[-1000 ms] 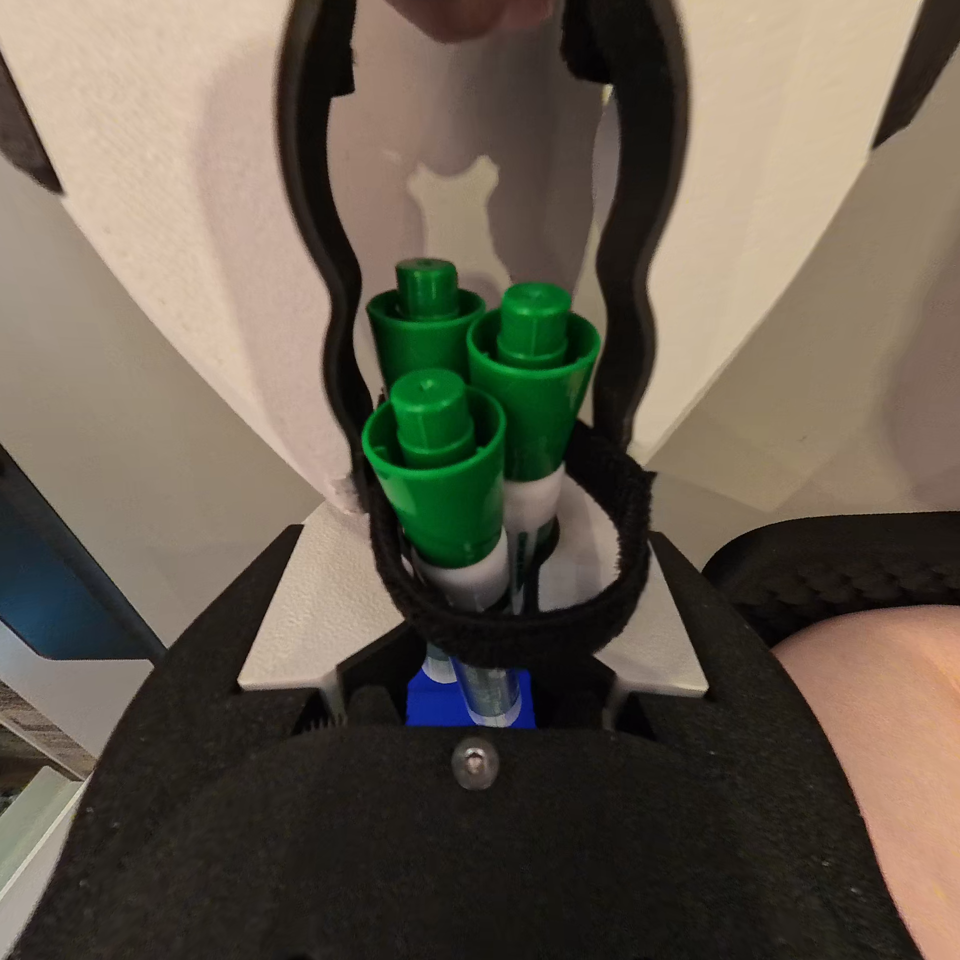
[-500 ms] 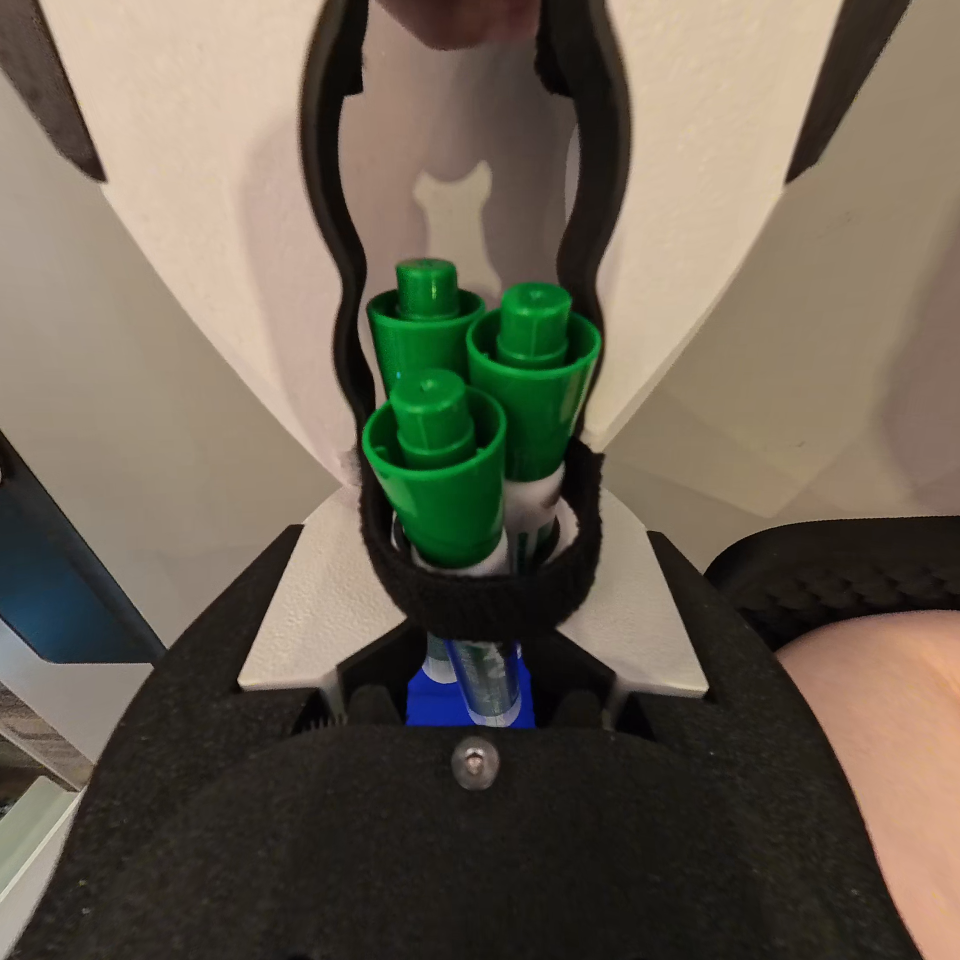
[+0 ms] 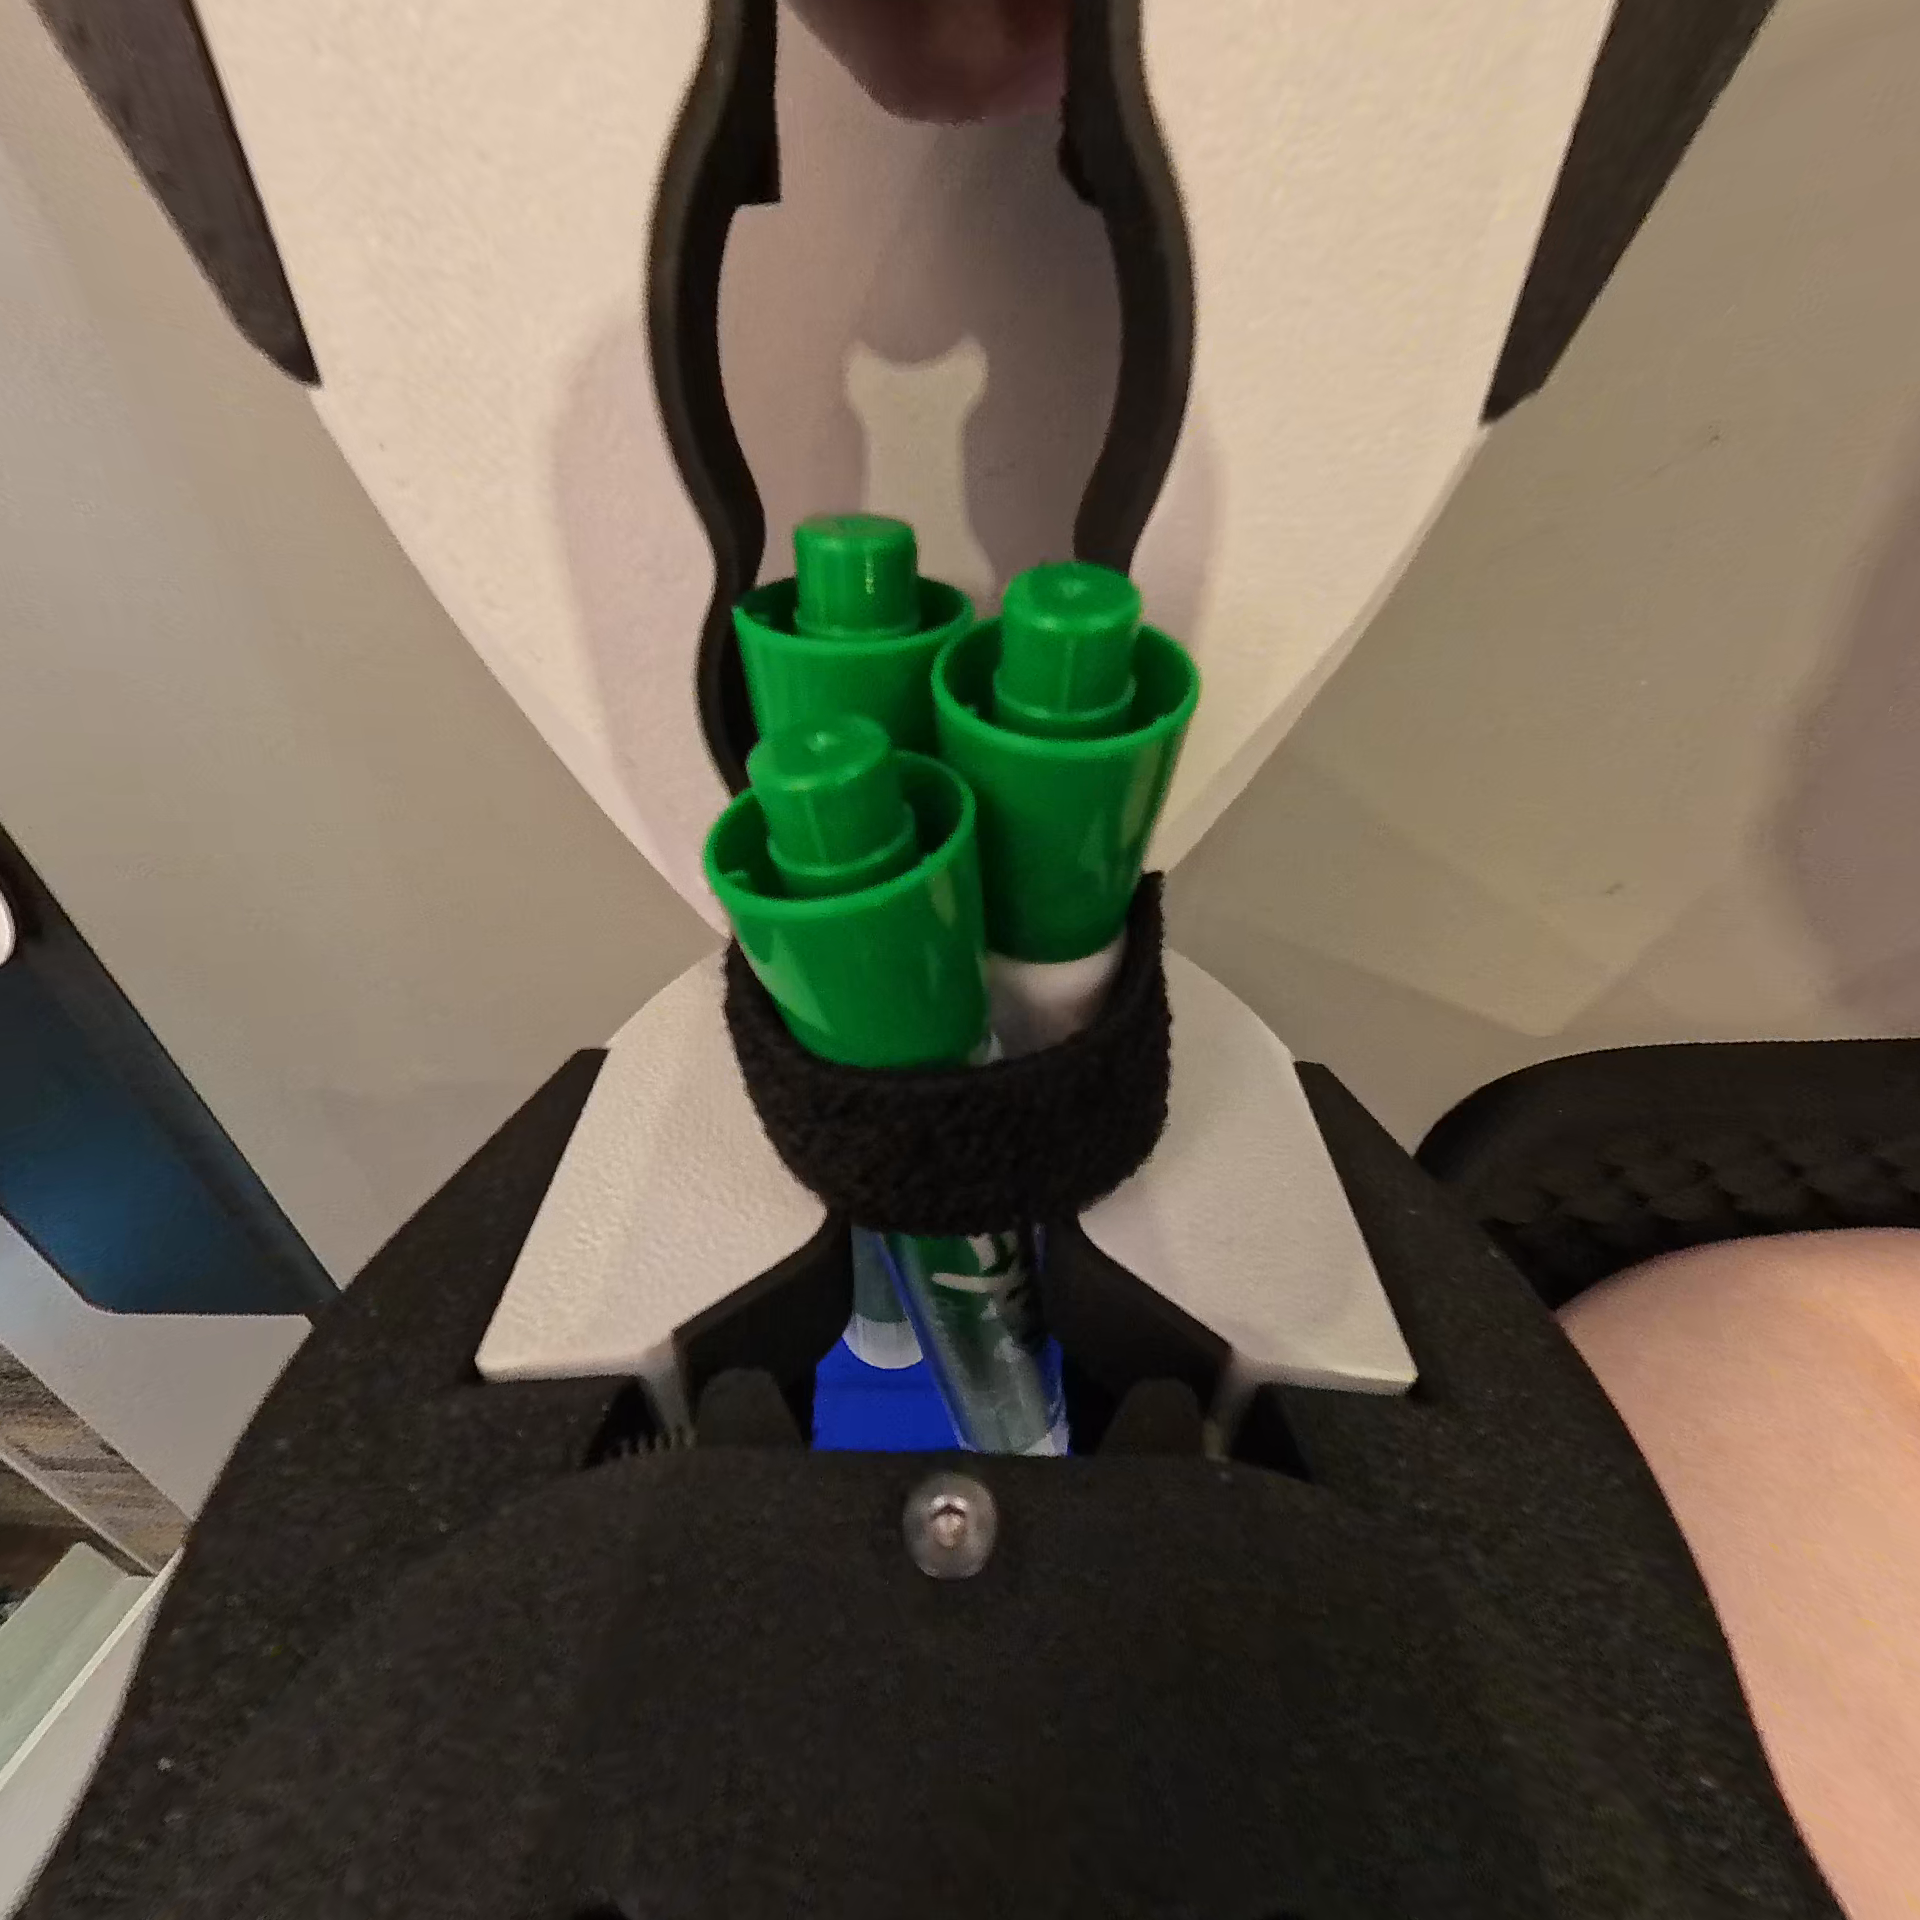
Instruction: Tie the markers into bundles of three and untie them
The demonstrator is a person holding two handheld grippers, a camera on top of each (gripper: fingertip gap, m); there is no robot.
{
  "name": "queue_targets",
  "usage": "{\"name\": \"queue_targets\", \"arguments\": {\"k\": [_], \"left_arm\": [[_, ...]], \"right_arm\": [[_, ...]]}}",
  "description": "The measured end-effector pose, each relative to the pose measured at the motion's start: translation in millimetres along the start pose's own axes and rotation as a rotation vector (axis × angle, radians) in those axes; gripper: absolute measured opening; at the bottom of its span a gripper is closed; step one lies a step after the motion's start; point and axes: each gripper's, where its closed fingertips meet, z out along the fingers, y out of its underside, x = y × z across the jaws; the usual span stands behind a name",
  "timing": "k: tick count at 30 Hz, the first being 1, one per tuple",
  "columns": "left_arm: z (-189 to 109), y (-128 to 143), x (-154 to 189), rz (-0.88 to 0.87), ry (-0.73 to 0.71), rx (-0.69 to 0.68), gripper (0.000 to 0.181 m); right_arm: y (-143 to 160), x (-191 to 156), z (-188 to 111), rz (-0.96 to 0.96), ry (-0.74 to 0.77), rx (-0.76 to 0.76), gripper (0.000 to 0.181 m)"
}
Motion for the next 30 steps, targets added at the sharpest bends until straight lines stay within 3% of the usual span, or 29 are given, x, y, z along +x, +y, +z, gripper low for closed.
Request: {"name": "queue_targets", "arguments": {"k": [9,11,15,19,30], "left_arm": [[0.7,3.1,-3.4,-0.015,-0.011,-0.012,0.041],[1.6,3.8,-2.3,-0.014,-0.005,-0.021,0.04],[2.0,2.3,3.7,-0.019,0.026,-0.021,0.04],[5.4,8.1,1.8,-0.036,0.023,-0.061,0.041],[6.1,8.4,-6.0,-0.037,-0.02,-0.071,0.042]], "right_arm": [[3.5,2.0,2.6,0.127,-0.024,-0.002,0.033],[8.8,4.3,3.0,0.162,-0.025,-0.019,0.018],[8.1,-2.0,2.1,0.234,-0.111,0.011,0.018],[20.6,-2.8,4.8,0.234,-0.117,-0.05,0.008],[13.5,-3.3,2.0,0.231,-0.139,-0.003,0.04]]}}
